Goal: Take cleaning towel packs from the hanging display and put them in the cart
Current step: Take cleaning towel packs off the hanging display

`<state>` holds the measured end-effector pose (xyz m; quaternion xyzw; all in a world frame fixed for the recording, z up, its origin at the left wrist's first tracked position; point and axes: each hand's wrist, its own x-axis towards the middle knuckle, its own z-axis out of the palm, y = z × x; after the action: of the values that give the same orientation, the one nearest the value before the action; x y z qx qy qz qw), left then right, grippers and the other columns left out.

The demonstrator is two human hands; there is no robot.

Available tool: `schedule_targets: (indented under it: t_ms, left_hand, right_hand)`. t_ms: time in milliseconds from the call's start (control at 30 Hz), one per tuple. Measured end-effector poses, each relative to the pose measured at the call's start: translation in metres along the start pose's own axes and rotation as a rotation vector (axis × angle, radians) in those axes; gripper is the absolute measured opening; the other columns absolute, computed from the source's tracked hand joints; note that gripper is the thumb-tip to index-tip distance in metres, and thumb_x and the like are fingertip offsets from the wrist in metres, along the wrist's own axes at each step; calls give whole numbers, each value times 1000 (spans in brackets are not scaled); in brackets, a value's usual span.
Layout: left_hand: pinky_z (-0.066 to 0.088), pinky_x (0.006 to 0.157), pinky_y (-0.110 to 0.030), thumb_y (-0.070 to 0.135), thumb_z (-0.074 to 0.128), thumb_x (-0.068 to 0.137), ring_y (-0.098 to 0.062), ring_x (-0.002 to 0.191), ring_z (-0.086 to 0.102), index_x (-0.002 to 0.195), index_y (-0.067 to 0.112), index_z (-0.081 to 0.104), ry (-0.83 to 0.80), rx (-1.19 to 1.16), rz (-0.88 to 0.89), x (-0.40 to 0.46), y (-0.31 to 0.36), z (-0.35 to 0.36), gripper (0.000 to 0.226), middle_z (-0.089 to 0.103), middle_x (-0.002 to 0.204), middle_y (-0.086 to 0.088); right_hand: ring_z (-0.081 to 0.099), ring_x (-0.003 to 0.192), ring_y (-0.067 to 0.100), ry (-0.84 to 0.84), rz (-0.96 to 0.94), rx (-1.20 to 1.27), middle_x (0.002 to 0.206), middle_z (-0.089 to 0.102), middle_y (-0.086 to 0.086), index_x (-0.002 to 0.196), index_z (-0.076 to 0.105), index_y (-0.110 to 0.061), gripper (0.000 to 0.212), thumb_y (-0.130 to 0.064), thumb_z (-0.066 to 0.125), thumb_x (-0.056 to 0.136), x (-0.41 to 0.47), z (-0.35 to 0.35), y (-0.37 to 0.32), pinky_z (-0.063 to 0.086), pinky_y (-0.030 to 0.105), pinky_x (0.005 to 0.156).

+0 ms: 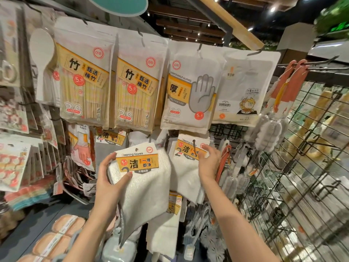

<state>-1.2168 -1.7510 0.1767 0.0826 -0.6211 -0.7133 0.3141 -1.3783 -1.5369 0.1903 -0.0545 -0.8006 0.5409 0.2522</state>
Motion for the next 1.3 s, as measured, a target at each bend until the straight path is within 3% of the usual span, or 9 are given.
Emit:
schedule_targets:
  t_ms: [133, 300, 500, 733, 833, 933, 1033, 1167, 1300]
  left_hand:
    - [47, 67, -6, -10, 66, 79, 15, 82, 60, 127, 28, 45, 4, -22, -21, -4, 3, 7, 65, 55, 110, 20]
    - [45, 96, -32, -4, 70, 78, 9, 104, 56, 134, 34, 41, -57, -15, -47, -8, 1, 11, 73, 51, 122, 22]
    - [43, 101, -48, 1, 75, 76, -16, 118, 56, 127, 47, 43, -116, -24, -76, -15, -4, 20, 77, 54, 131, 6]
    - [51, 88, -24, -2, 73, 76, 0, 108, 59, 132, 34, 43, -129, -46, -60, -26, -2, 30, 73, 55, 128, 9]
    - [45, 73, -6, -2, 73, 76, 13, 98, 56, 129, 27, 46, -103, -14, -52, -28, 1, 32, 67, 54, 123, 12]
    - [44, 92, -22, 1, 75, 75, -5, 112, 53, 124, 26, 49, -72, 28, -50, -27, -3, 30, 61, 54, 125, 8]
    - [46, 98, -42, 4, 76, 74, -21, 112, 58, 119, 25, 51, -46, 27, -82, -27, -8, 29, 56, 61, 120, 0]
    - [50, 93, -46, 13, 78, 74, -21, 107, 61, 116, 33, 52, -60, 9, -113, -29, -7, 27, 53, 63, 117, 2]
    - [50, 91, -47, 32, 75, 78, -21, 108, 61, 109, 39, 55, -89, -53, -103, -31, 0, 25, 37, 60, 119, 6]
  right_hand:
    - [40, 121, 16, -131, -10, -70, 132, 34, 3, 113, 64, -19, 30, -19, 69, 84, -7, -12, 1, 29, 19, 86]
    - [23, 133, 18, -219, -34, -31, 138, 27, 6, 106, 66, -17, 24, -22, 70, 83, -27, -29, -8, 13, 15, 97]
    - [28, 129, 12, -393, -123, 25, 131, 42, -5, 107, 64, -27, 18, -32, 59, 90, -58, -34, -30, 18, 25, 106]
    - [38, 127, 14, -478, -157, 0, 134, 45, -2, 130, 51, -21, 54, -28, 71, 81, -86, -32, -39, 31, 32, 109]
    - [37, 123, 8, -450, -167, 5, 132, 42, -5, 133, 48, -20, 61, -20, 75, 78, -93, -35, -40, 29, 20, 105]
    - [44, 112, 1, -414, -145, 104, 123, 47, -9, 124, 51, -23, 54, -13, 76, 76, -99, -39, -43, 34, 9, 92]
    - [52, 101, -5, -417, -106, 190, 106, 58, -13, 102, 50, -28, 44, -6, 75, 74, -98, -43, -45, 46, 20, 85]
    - [55, 99, -3, -441, -52, 258, 104, 62, -9, 97, 48, -32, 46, -1, 73, 75, -96, -47, -44, 53, 30, 85]
    - [55, 96, -3, -418, -24, 308, 105, 61, -6, 110, 48, -25, 48, 2, 72, 77, -90, -53, -40, 51, 14, 72]
